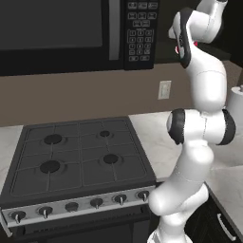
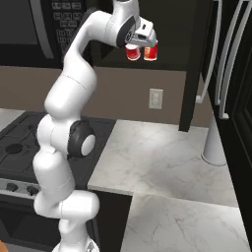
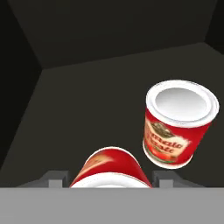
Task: Restock the canned food cabinet by taking the new fresh canned food from the counter and placing it in the cabinet. Then, take the old canned food from the cabinet and place it on the counter.
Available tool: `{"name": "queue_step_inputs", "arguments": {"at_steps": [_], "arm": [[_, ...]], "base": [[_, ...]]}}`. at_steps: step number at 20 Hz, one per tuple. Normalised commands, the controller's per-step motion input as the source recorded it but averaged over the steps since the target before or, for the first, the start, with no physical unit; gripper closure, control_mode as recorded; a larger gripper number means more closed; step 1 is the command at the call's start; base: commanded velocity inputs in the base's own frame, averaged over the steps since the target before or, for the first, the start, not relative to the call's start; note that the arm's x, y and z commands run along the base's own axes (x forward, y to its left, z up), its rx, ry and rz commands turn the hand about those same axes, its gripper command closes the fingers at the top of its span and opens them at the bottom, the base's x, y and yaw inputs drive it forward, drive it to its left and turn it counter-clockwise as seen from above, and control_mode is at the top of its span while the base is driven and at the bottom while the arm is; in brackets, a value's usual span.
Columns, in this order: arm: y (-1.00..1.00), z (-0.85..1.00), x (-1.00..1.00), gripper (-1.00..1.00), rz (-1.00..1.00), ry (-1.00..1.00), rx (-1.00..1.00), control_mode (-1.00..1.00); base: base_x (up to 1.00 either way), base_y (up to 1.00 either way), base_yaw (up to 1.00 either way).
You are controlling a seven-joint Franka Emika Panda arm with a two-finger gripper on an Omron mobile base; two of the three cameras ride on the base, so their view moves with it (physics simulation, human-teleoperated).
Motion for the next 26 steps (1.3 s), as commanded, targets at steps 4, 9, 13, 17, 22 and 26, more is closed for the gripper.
{"name": "queue_step_inputs", "arguments": {"at_steps": [4, 9, 13, 17, 22, 26], "arm": [[0.11, 0.13, 0.07, 1.0, -0.01, -0.01, 0.0, -1.0], [0.0, -0.44, 0.15, 1.0, 0.0, 0.0, -0.01, -1.0], [0.0, -0.31, 0.25, 1.0, 0.0, 0.0, 0.0, -1.0], [0.0, -0.24, 0.33, -1.0, 0.0, -0.03, 0.0, -1.0], [0.07, -0.01, 0.04, -1.0, -0.01, -0.03, -0.02, -1.0], [0.51, 0.2, -0.12, -1.0, -0.02, -0.33, -0.16, -1.0]], "base": [[0.0, 0.0, 0.0], [0.0, 0.0, 0.0], [0.0, 0.0, 0.0], [0.0, 0.0, 0.0], [0.0, 0.0, 0.0], [0.0, 0.0, 0.0]]}}
